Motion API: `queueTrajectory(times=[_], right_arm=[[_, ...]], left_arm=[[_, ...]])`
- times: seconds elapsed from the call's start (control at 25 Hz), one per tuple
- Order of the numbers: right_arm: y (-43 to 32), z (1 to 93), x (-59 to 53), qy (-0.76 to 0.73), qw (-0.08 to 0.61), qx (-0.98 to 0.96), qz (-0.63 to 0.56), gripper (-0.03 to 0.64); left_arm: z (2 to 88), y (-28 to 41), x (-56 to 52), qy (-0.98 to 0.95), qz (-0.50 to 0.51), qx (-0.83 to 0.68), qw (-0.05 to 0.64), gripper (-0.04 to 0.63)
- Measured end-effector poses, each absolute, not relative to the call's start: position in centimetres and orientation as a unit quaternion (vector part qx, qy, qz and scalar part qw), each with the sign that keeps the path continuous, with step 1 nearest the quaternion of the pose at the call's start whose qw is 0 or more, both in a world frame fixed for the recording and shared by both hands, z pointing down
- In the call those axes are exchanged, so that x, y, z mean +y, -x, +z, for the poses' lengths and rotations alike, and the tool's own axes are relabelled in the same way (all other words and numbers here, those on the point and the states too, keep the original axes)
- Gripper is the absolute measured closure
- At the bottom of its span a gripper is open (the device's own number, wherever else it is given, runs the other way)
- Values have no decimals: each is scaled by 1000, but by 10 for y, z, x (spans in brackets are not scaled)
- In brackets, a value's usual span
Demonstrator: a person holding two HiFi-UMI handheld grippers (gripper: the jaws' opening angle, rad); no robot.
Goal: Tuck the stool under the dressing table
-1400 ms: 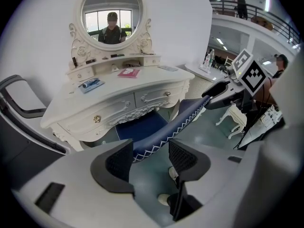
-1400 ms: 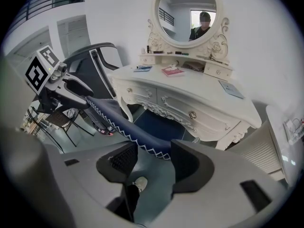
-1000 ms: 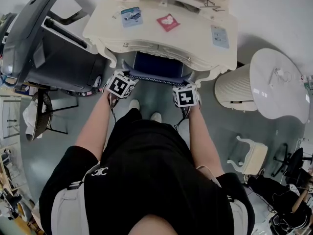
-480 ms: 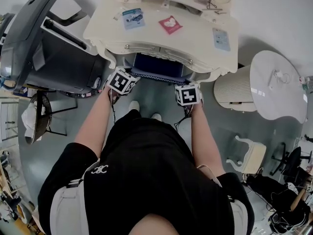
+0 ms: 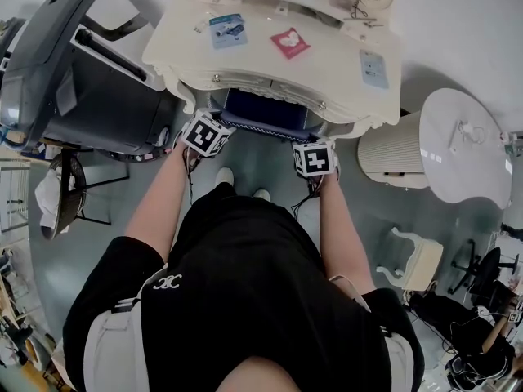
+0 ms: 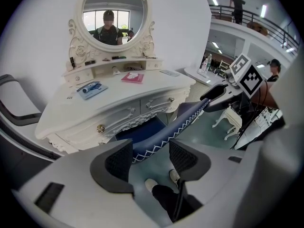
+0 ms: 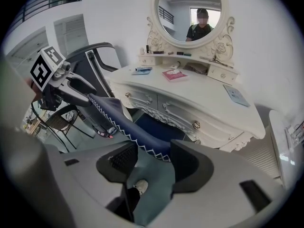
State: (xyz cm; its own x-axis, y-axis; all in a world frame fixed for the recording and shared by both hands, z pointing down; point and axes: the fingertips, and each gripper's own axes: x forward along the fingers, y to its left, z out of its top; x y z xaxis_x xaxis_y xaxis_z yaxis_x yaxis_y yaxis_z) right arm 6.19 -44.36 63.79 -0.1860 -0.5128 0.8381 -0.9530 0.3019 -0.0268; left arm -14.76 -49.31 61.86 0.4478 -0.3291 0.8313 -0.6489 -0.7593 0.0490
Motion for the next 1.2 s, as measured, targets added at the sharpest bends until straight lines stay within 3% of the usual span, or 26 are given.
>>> queueTrajectory(times=[0.36,1.2], right_arm=[[-89,638,-453,-526,395,-698,284,396],[-71,652,-448,-511,405,-706,276,396]], left_arm=[[620,124,-492,-838,420,-291,194,362],[634,140,-493,-830,445,-277,191,360]])
